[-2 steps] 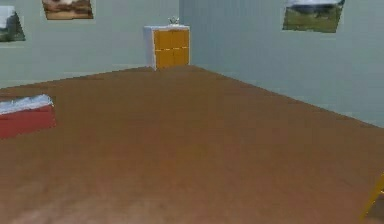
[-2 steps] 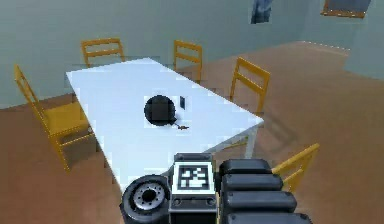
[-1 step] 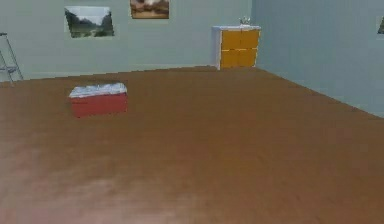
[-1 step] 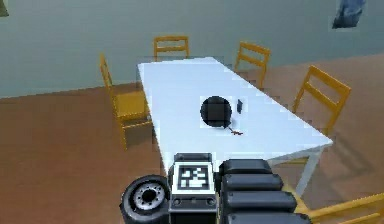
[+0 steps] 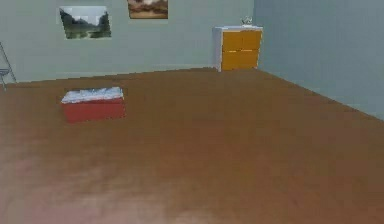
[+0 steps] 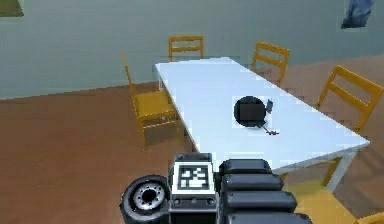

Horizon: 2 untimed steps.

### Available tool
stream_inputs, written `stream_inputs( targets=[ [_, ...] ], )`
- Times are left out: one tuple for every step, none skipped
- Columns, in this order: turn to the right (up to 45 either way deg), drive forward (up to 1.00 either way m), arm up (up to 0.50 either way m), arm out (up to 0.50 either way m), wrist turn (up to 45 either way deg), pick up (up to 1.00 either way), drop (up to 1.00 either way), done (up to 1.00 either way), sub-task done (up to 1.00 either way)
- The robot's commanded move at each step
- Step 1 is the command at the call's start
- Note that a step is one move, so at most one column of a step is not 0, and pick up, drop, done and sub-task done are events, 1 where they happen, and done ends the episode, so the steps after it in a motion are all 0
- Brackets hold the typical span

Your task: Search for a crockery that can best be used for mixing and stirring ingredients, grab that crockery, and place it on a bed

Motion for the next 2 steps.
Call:
stream_inputs(
  targets=[
    [-42.0, 0.00, 0.00, 0.00, 0.0, 0.00, 0.00, 0.00, 0.00],
    [0.0, 1.00, 0.00, 0.00, 0.0, 0.00, 0.00, 0.00, 0.00]
  ],
)
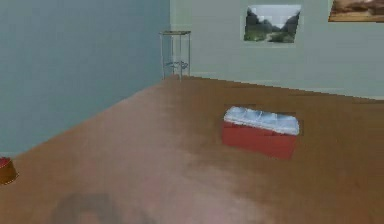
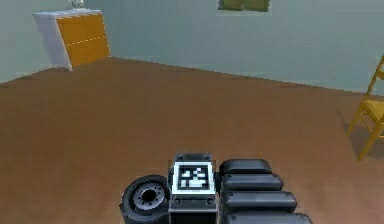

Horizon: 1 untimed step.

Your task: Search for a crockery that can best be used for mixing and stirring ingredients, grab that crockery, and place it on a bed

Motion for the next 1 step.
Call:
stream_inputs(
  targets=[
    [-12.0, 0.00, 0.00, 0.00, 0.0, 0.00, 0.00, 0.00, 0.00]
  ],
)
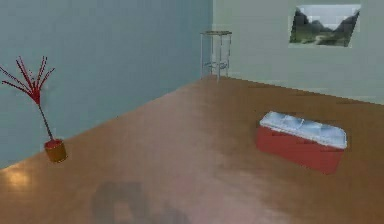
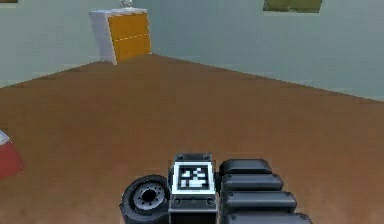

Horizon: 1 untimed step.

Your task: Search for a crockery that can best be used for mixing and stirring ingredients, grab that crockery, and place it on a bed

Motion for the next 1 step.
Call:
stream_inputs(
  targets=[
    [-3.0, 0.00, 0.00, 0.00, 0.0, 0.00, 0.00, 0.00, 0.00]
  ],
)
